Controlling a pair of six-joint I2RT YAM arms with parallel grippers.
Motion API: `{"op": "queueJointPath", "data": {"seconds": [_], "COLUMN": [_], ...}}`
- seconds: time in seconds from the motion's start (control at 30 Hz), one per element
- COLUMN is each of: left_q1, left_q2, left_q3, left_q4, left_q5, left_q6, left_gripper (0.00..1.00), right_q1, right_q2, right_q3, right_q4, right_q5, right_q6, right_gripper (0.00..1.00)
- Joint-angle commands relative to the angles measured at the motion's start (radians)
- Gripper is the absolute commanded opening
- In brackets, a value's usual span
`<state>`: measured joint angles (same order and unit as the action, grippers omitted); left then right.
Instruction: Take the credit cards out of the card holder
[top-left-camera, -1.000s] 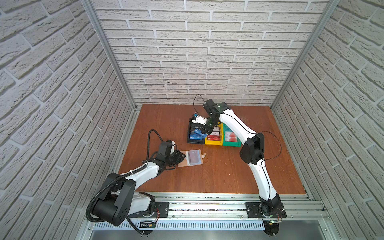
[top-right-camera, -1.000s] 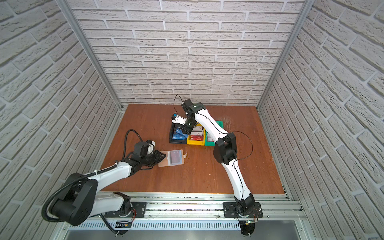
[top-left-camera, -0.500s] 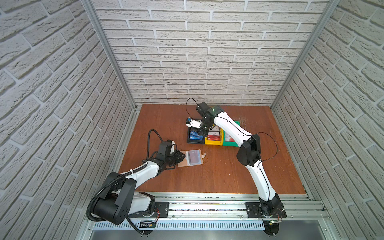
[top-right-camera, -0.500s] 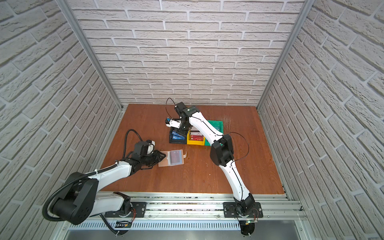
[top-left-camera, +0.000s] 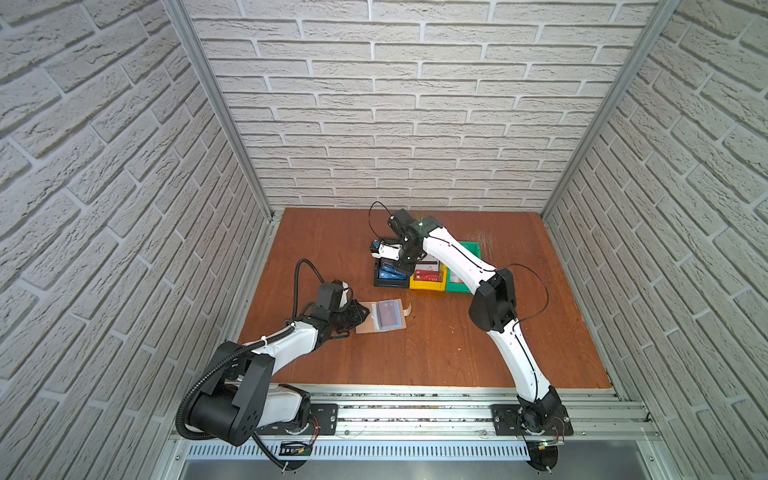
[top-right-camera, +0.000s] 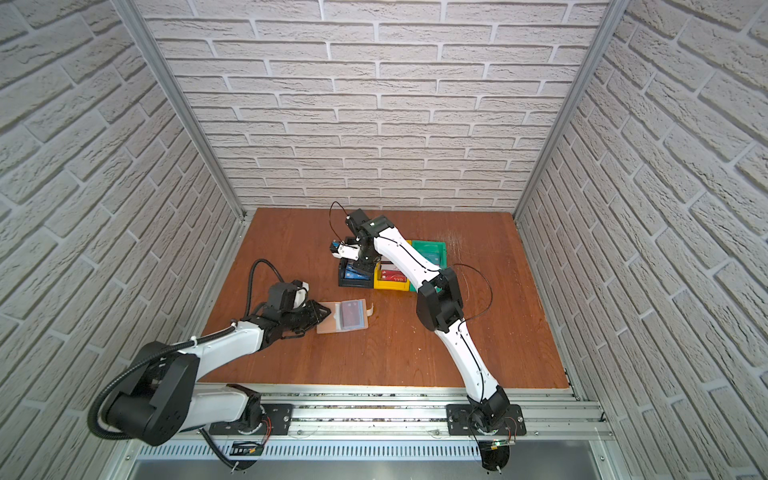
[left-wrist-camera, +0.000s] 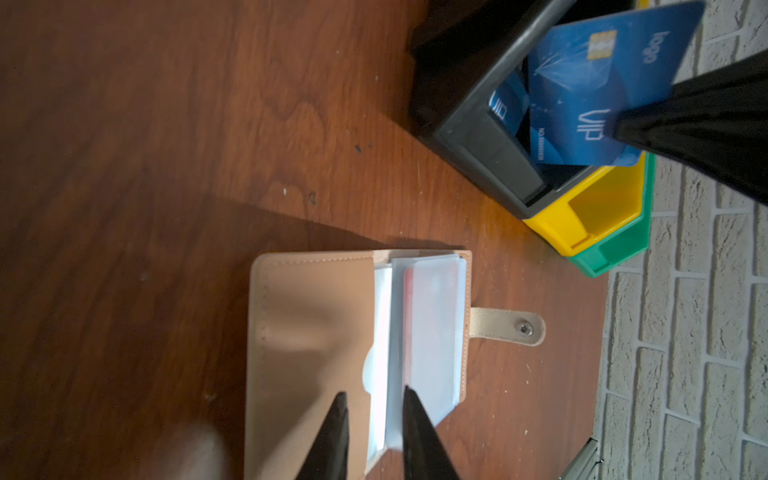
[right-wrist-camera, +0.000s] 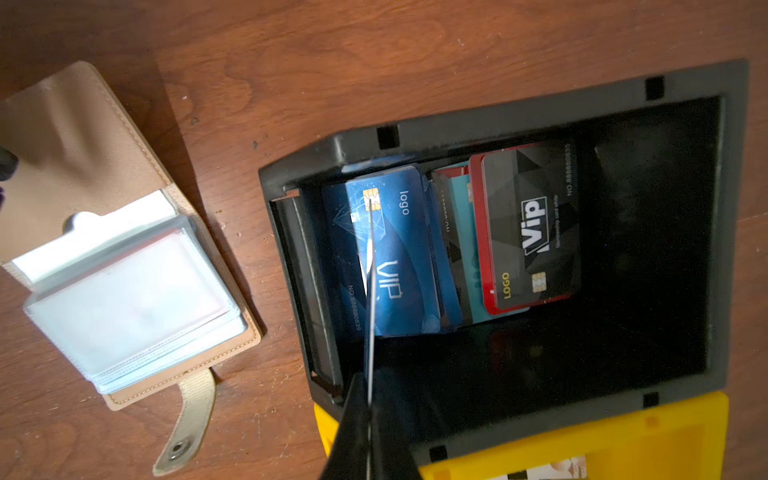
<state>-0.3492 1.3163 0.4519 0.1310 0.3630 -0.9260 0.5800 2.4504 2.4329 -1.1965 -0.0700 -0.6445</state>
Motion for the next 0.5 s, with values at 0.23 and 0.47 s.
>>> {"op": "queueJointPath", "data": {"seconds": [0.23, 0.47], "left_q1": [0.015, 0.025], "left_q2": [0.017, 0.008], "left_q3": [0.021, 0.023], "left_q4": [0.013, -0.004], "left_q5": [0.015, 0.020], "left_q6": [0.024, 0.032], "left_gripper": [0.25, 0.25], "right_q1": [0.011, 0.012], "right_q2": [0.035, 0.038], "right_q3": [-0.012, -0.024], "right_q4": [-0.006, 0.055], "right_q5": [0.043, 0.074], "right_q6": [-0.035, -0.010], "right_gripper": [0.05, 0.18]}}
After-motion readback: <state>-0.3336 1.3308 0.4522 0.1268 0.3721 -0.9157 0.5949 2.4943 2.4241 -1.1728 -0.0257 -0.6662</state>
